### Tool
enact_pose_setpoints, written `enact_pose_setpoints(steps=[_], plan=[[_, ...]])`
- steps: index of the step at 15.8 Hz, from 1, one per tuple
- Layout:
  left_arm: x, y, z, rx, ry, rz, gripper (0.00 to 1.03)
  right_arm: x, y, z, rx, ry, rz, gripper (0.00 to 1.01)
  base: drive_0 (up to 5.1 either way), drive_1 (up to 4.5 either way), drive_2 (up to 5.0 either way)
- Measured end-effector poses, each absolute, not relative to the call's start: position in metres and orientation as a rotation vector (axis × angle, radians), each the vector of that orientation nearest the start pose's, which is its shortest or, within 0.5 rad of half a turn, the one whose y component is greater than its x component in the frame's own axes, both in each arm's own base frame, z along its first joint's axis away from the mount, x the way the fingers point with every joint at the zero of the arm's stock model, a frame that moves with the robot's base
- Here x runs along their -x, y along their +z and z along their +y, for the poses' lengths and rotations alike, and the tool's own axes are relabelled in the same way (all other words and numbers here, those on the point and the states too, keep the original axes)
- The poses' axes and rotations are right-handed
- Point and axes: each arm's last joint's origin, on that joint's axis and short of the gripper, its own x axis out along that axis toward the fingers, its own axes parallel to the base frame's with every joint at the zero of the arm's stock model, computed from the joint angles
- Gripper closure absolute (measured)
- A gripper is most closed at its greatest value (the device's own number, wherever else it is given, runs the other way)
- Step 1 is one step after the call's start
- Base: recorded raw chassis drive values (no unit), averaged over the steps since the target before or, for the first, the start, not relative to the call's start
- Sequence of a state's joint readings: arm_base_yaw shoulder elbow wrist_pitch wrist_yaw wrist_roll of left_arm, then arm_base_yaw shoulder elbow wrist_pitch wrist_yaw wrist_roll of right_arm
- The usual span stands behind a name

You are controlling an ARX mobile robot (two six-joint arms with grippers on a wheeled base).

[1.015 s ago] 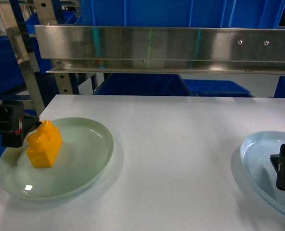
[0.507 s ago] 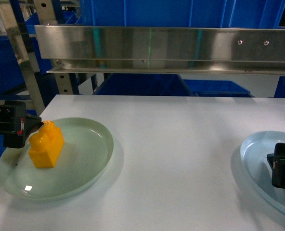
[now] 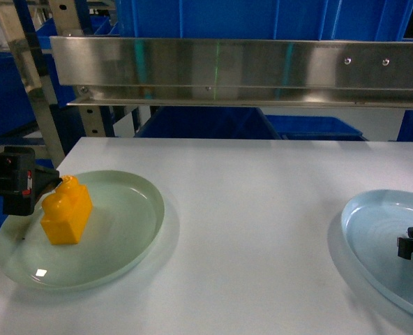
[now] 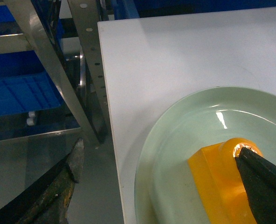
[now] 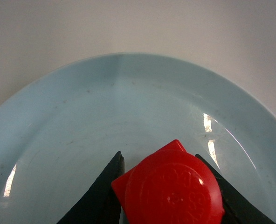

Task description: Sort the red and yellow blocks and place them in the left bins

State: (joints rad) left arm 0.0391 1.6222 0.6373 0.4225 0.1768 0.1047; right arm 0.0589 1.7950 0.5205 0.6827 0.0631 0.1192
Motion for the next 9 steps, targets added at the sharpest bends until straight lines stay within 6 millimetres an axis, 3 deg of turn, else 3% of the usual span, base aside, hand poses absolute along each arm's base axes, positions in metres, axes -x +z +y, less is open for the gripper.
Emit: enact_pose_setpoints(steps=[9], plan=[[-0.2998,0.1444,0.0064,-0.042,-0.163,0.546,0.05,-0.2802,0.0900,0.0141,-0.061,-0.043,0.567,0.66,0.0,0.00,0.0]])
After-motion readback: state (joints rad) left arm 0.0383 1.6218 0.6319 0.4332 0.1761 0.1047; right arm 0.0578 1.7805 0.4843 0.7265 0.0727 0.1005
